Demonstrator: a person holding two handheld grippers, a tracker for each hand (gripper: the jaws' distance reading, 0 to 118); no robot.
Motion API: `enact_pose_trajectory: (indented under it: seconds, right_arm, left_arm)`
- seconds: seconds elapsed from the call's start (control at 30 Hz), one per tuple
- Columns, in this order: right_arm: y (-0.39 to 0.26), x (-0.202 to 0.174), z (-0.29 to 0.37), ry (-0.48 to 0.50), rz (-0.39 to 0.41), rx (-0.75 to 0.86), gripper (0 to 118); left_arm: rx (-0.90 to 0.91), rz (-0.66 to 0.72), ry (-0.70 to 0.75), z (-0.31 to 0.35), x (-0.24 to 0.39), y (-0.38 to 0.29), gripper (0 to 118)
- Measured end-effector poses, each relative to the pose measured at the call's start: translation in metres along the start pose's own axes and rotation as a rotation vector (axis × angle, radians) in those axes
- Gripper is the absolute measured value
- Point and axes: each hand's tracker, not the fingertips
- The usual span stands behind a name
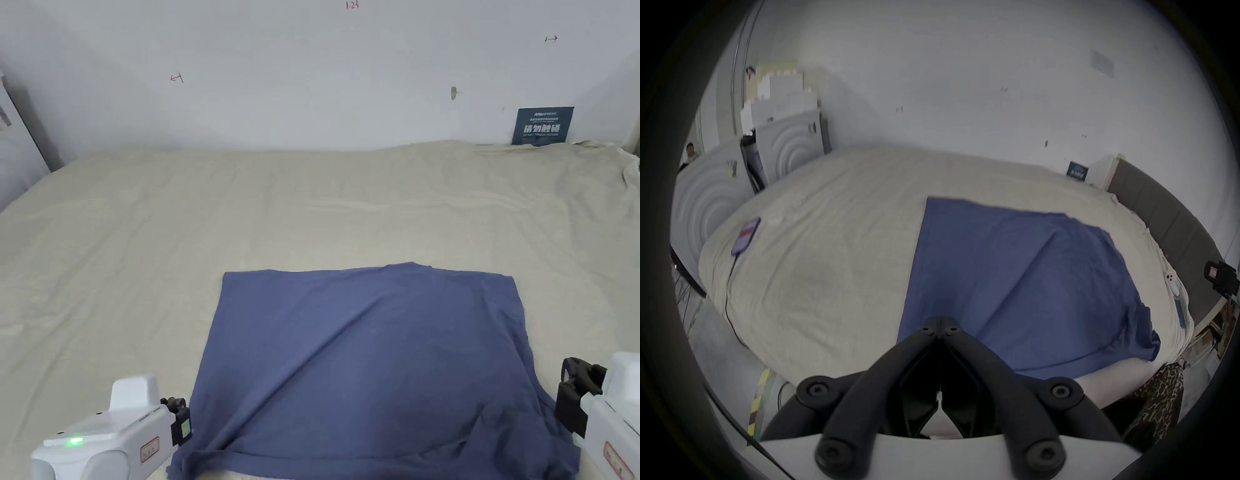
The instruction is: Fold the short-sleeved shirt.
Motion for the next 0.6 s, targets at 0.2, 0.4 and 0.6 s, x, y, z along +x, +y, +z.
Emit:
enact_pose_trajectory:
  seconds: [0.2, 0.4, 0.6]
  right_arm:
    - [-0.008, 0.004, -0.002, -0.005, -0.010, -0.024, 0]
    - [-0.016, 0.008, -0.006, -0.008, -0.031, -0.058, 0]
    - [-0.021, 0.011, -0.009, -0.009, -0.034, -0.088, 0]
  left_arm:
    - [-0.171, 0.016, 0.037, -0.035, -0.013, -0.015, 90]
    - [-0.286, -0.002, 0.108, -0.068, -0.020, -0.039, 93]
    - [-0.296, -0.052, 0.106, -0.081, -0.012, -0.049, 26]
